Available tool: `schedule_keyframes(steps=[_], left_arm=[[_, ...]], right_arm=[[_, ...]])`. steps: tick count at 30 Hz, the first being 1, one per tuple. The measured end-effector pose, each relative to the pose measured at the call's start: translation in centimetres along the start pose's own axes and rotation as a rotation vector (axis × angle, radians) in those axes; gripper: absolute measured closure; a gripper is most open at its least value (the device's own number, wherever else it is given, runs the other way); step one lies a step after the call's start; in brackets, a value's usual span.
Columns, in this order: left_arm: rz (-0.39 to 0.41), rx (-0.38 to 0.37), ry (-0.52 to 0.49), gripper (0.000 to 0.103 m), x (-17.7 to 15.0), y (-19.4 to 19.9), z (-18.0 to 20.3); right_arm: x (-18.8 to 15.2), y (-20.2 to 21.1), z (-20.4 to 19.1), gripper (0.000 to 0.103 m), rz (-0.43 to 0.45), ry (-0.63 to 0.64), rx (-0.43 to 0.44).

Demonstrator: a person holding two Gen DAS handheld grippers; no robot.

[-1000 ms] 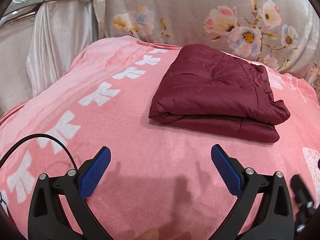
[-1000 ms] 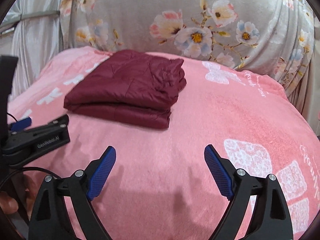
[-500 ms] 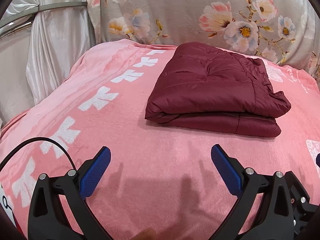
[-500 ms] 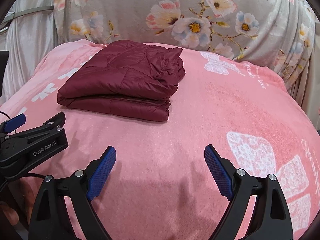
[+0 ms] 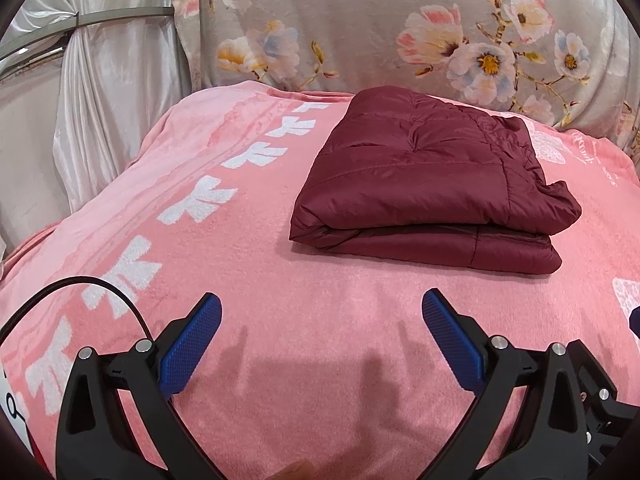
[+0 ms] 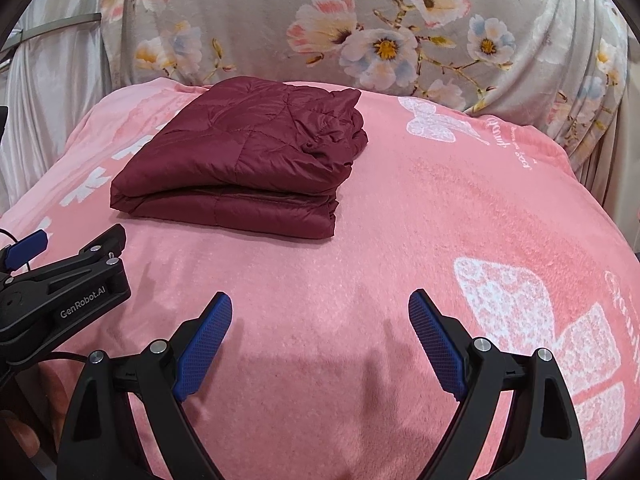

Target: Fold large clothes

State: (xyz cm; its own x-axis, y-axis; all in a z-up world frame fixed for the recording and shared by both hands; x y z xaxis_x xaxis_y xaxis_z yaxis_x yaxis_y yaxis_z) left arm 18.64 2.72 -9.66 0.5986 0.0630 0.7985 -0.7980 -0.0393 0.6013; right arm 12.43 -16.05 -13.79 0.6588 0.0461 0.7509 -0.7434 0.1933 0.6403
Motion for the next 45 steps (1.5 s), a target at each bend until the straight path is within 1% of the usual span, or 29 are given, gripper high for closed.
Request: schedule_keyframes(steps=[17, 45], left_arm=[[0.018, -0.003, 0.000, 0.005, 0.69, 0.36, -0.06], [0.032, -0.007, -0.008, 0.005, 0.43, 0.66, 0.52]], right_arm=[[0.18, 0.12, 0.08, 0.016, 0.005, 0.000, -0.005], [0.12, 0.17, 0.16, 0.016, 0.007, 0.001, -0.007]])
Point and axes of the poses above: each gripper's, at about its wrist camera, not at the fingertips, and y roughly against the way its jaws point, z to its right, x to its top, the point moved 10 cm from there along -y, roughly the way its jaws point, and after that the axes turned 9 degrees about y, right-handed, at the moved point
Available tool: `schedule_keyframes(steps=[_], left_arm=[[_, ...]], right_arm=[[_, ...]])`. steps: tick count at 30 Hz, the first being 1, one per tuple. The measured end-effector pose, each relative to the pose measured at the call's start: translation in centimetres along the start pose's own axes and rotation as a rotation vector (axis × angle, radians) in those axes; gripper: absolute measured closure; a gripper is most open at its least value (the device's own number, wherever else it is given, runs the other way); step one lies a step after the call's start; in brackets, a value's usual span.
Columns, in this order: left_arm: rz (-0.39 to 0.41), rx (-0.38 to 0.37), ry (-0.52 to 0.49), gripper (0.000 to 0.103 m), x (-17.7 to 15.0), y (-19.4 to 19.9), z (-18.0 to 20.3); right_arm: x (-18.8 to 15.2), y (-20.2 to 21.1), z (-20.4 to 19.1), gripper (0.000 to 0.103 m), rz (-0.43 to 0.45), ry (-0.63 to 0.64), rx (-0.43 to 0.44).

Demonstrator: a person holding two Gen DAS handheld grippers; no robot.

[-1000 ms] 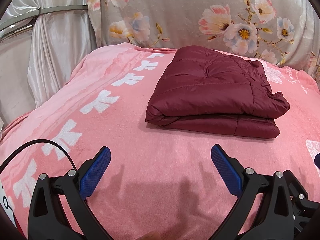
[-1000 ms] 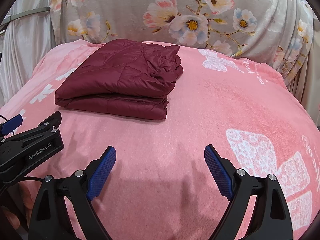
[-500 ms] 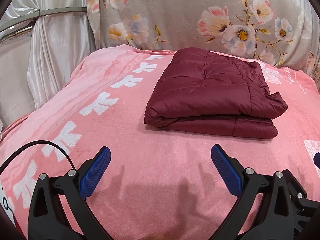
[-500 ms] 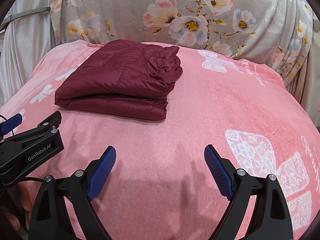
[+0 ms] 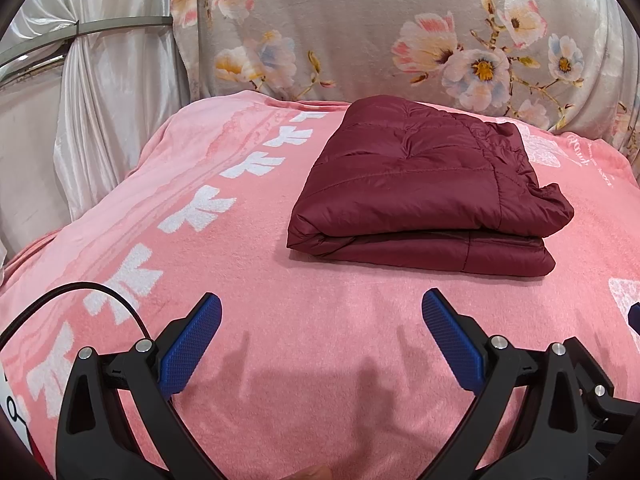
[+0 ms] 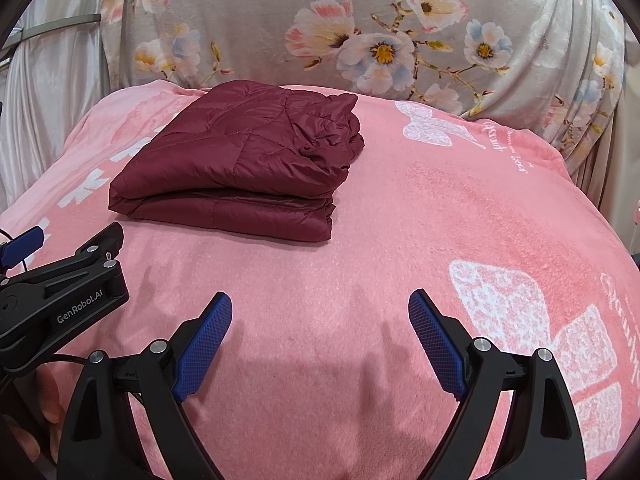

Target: Fold large clothes

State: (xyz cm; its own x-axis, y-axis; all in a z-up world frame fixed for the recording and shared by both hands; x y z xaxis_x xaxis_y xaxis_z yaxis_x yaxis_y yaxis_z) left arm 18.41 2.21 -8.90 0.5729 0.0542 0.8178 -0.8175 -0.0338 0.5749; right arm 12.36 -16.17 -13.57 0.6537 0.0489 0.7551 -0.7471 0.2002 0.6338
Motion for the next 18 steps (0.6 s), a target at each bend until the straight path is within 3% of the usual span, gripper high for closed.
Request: schedule_keyframes(steps=[18], left_arm=[[0.002, 0.001, -0.001, 0.005, -0.06, 0.05, 0.03]], right_arm=[[-0.05, -0.07, -0.02, 0.016, 0.001, 0.001, -0.001]])
Point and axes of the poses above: each gripper's, at about its wrist camera, not at the fingertips, and y roughly against the way its jaws point, z to its right, x to its top, the point moved 10 cm from there along -y, roughly the way its jaws point, and after that the axes turned 9 degrees about y, right-handed, at the moved point
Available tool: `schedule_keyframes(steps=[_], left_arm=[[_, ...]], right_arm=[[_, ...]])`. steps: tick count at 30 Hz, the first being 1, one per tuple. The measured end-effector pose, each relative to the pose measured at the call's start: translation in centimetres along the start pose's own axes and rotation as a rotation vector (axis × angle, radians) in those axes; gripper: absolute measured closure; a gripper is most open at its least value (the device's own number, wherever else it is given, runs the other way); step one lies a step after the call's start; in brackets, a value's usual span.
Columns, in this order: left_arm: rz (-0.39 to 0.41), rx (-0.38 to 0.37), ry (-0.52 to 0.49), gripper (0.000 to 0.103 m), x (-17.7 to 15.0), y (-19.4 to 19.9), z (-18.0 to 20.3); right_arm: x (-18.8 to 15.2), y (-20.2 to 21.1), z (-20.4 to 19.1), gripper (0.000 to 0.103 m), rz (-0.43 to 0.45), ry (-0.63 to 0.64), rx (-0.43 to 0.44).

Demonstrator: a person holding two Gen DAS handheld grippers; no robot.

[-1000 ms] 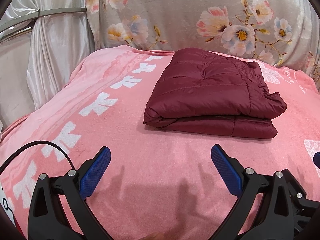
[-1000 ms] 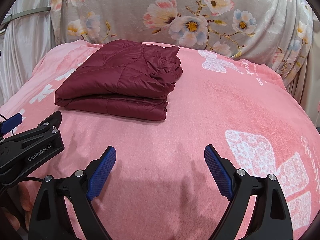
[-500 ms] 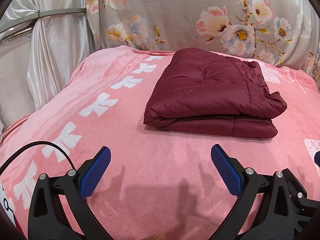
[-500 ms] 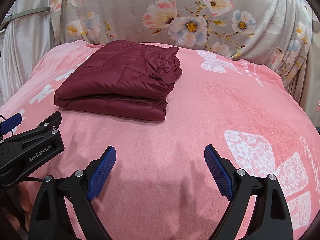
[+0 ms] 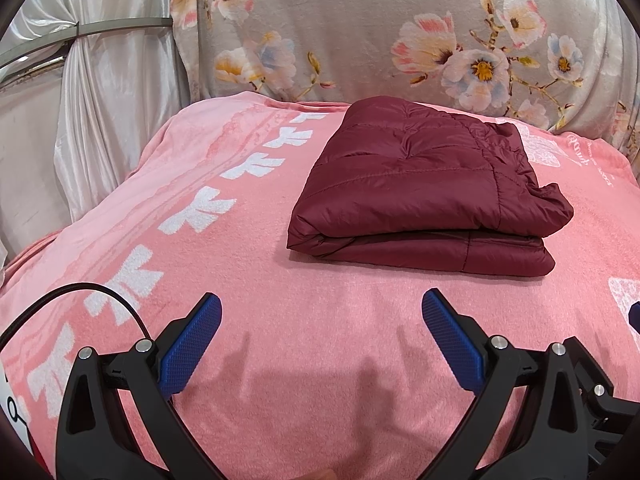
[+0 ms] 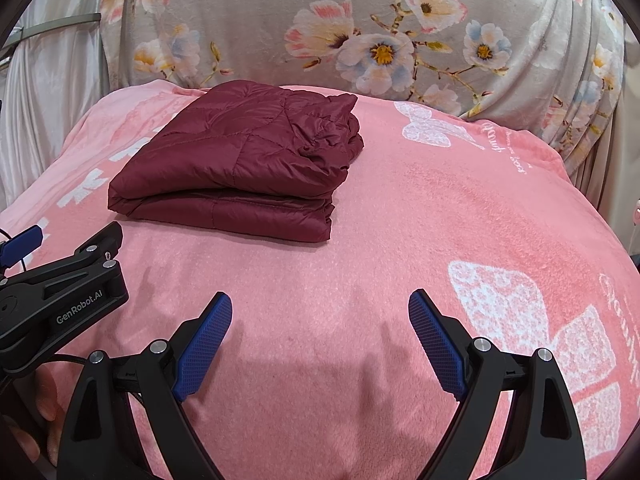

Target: Fold large clothes

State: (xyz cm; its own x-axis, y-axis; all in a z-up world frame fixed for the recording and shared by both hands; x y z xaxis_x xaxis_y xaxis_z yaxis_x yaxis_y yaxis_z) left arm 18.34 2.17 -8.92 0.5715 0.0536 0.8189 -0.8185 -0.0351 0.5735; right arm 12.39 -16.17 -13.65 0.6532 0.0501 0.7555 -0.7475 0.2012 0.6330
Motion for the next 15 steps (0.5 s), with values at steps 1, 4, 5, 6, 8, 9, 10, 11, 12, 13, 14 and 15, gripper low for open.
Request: schedule_keyframes(steps=[1, 4, 5, 6, 8, 9, 10, 11, 12, 13, 14, 15], left_arm=[[0.001, -0.001, -0.001, 0.005, 0.03, 0.00, 0.03], [0.001, -0.001, -0.002, 0.005, 0.05, -0.05, 0.00], [0.001, -0.001, -0.001, 0.005, 0.03, 0.02, -0.02], [0.002, -0.001, -0.001, 0.005, 0.08, 0.03, -0.04], [0.001, -0.001, -0.003, 0.005, 0.06, 0.01, -0.08], [0.001, -0.001, -0.003, 0.005, 0.07, 0.00, -0.07], [0.002, -0.003, -0.003, 0.005, 0.08, 0.01, -0.05], [0.003, -0.002, -0.003, 0.005, 0.10, 0.00, -0.05], [0.002, -0.001, -0.002, 0.005, 0.03, 0.00, -0.01], [0.001, -0.003, -0.003, 0.005, 0.01, 0.00, 0.01], [0.002, -0.003, -0.003, 0.005, -0.02, 0.03, 0.07], [0.004, -0.004, -0.003, 0.005, 0.04, 0.08, 0.03]], right_arm=[[0.01, 0.01, 0.02, 0.016, 0.001, 0.000, 0.000], [-0.04, 0.00, -0.02, 0.016, 0.000, 0.001, 0.000], [-0.04, 0.00, -0.02, 0.016, 0.000, 0.001, 0.001], [-0.03, -0.01, 0.00, 0.016, 0.000, 0.001, 0.000], [-0.05, -0.01, -0.04, 0.016, 0.000, 0.001, 0.000], [-0.05, -0.01, -0.03, 0.016, 0.001, 0.001, 0.000], [-0.04, -0.02, 0.01, 0.016, 0.001, 0.001, 0.000], [-0.04, -0.04, 0.03, 0.016, 0.000, 0.000, 0.000], [-0.08, -0.02, -0.02, 0.016, 0.000, 0.001, 0.000], [-0.08, -0.02, -0.03, 0.016, 0.000, 0.001, 0.000], [-0.09, -0.02, -0.04, 0.016, 0.001, 0.001, 0.000], [-0.09, -0.03, -0.05, 0.016, 0.000, 0.002, 0.000]])
Point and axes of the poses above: each gripper's, at about its wrist camera, not at the fingertips, and y roughly against the way its jaws point, z to its right, x to its top, the point moved 10 cm from there along -y, roughly the way its jaws point, and after that the axes turned 9 degrees about y, right-handed, at the moved point
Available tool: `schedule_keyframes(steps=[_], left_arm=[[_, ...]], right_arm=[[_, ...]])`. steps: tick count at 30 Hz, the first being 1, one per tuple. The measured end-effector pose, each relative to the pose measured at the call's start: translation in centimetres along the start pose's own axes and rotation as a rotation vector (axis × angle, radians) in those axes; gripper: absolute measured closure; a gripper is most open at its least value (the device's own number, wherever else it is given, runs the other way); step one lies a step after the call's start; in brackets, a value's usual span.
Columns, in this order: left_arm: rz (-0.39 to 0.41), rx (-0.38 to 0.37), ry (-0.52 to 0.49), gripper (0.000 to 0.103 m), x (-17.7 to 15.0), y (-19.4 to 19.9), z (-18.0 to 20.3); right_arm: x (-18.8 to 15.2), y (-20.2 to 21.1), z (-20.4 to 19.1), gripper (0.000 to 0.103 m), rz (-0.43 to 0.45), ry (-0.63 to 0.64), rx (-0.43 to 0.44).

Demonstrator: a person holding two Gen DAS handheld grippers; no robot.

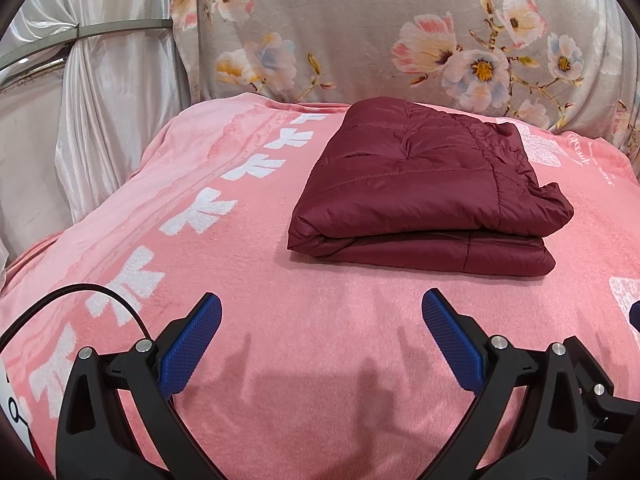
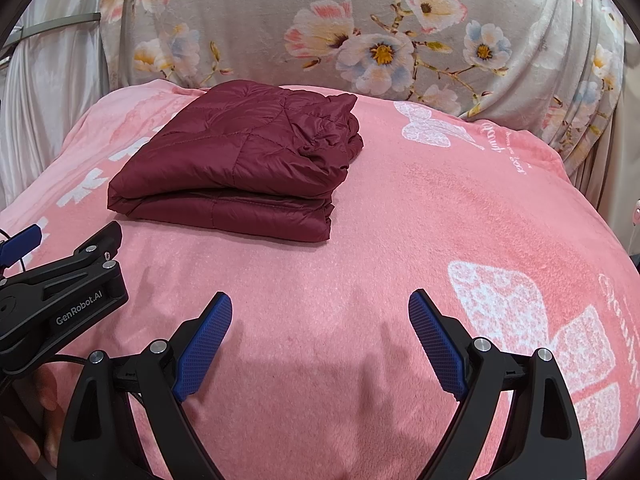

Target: Fold large clothes

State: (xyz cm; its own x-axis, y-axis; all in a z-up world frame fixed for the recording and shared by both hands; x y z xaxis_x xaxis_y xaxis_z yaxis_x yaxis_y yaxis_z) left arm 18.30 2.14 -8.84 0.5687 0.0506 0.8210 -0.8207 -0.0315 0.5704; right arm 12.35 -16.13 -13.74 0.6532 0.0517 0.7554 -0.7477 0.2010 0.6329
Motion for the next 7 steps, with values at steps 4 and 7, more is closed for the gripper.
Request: schedule_keyframes(steps=[4, 7], left_arm=[[0.009, -0.004, 0.001, 0.005, 0.22, 0.17, -0.25], [0.010, -0.004, 0.001, 0.005, 0.21, 0.17, -0.23]], right_arm=[[0.02, -0.03, -0.14, 0.016, 0.000, -0.001, 0.002], [0.15, -0.10, 0.02, 0.016, -0.004, -0.003, 0.005]])
Point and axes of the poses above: each gripper's, at about its wrist camera, not at the fingertips, and y roughly against the way its jaws point, z to its right, x to its top, the point moved 10 cm from there along -y, roughly the way its jaws point, and after that the axes turned 9 degrees about y, right-handed, at the moved point
